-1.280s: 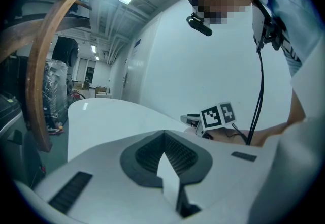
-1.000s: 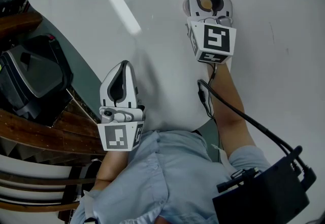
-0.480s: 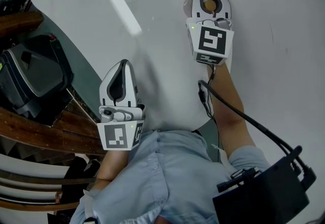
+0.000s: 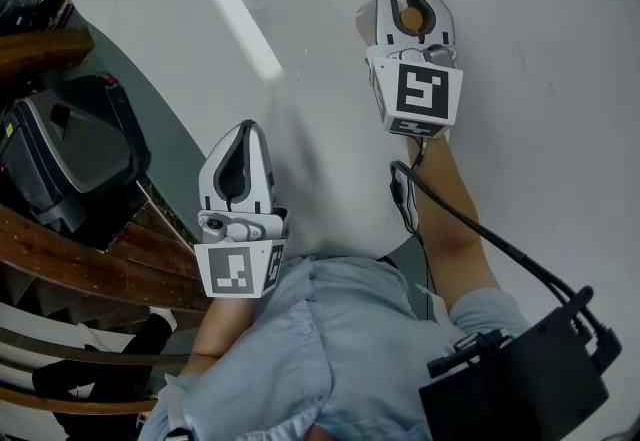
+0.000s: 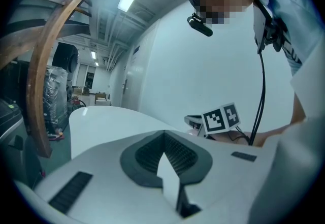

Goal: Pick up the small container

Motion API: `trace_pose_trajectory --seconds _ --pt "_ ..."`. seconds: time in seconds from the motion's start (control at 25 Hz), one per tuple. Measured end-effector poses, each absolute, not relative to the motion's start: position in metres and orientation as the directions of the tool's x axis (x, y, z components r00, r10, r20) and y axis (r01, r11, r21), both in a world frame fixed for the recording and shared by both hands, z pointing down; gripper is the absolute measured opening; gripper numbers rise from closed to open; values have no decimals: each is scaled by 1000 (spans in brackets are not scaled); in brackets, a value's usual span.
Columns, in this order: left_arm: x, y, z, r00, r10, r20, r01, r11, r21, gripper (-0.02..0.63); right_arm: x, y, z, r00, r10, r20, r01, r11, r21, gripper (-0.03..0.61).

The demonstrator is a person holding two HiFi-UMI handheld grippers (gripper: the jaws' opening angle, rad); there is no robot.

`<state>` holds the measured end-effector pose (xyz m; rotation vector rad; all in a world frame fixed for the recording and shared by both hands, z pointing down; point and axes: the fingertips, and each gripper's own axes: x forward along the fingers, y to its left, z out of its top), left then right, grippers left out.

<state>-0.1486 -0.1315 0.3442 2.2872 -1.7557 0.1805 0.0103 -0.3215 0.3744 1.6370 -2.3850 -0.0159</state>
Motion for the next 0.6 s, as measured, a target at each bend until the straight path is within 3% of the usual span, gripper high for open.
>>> trace_pose_trajectory --seconds 0.24,0.6 --pt "-135 -130 336 274 -937 217 -961 -261 88 0 16 -317 349 -354 -923 152 -919 373 128 28" --pt "-135 -122 303 235 -962 138 -972 -232 36 0 6 -291 259 -440 -897 -27 -891 433 132 28"
